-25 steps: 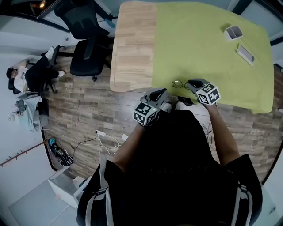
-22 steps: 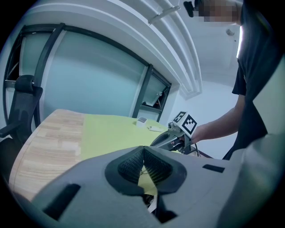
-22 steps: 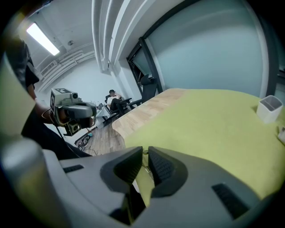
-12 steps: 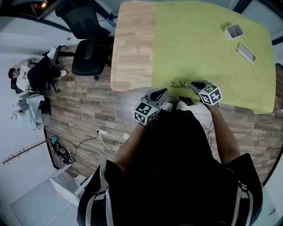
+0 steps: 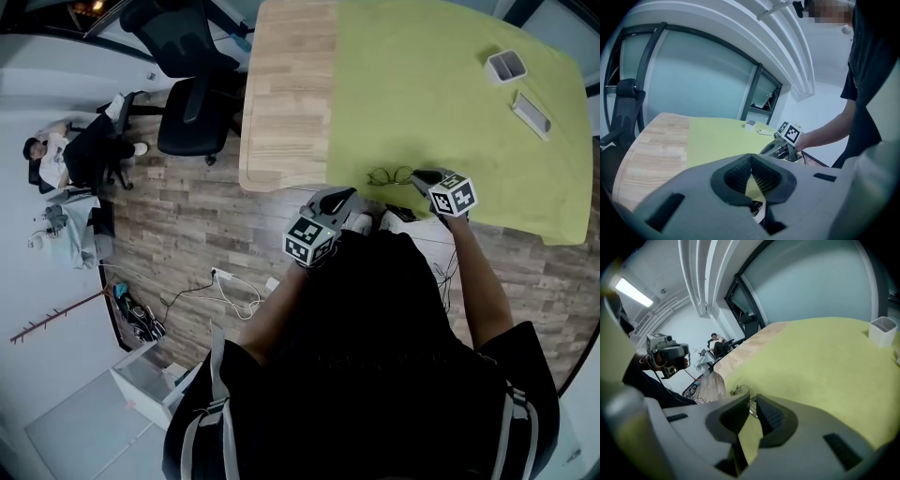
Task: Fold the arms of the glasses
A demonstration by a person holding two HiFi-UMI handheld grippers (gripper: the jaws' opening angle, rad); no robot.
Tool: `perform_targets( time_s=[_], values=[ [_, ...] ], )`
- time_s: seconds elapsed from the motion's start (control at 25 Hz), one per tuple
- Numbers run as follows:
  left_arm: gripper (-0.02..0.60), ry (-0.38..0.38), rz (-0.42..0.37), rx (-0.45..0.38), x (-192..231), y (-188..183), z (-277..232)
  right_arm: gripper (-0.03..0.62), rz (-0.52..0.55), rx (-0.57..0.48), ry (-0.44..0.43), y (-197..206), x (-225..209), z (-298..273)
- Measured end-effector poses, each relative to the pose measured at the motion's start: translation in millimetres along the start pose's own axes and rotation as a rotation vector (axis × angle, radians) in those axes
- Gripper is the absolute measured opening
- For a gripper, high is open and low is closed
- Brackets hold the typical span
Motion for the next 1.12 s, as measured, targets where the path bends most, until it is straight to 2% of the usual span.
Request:
perform_targets(
  time_s=[0.96,1.12],
  values=[
    [0.018,-0.032,0.060,0.018,18,4,-5,0.055,-0.014,0.143,-0.055,5,-18,-47],
    [0.018,-0.039,0.063,0.009,19,0,-4,0.055,0.013,0.173,-0.053,6,-21,-53]
  ],
)
Point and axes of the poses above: the fingertips, and each gripper's own axes: z backward along the fingers, x to its left, y out of its underside, the point moved 1 cm from there along z, backward along the fingers, and after that the axes turned 11 degrees about y, right-handed, at the moved point
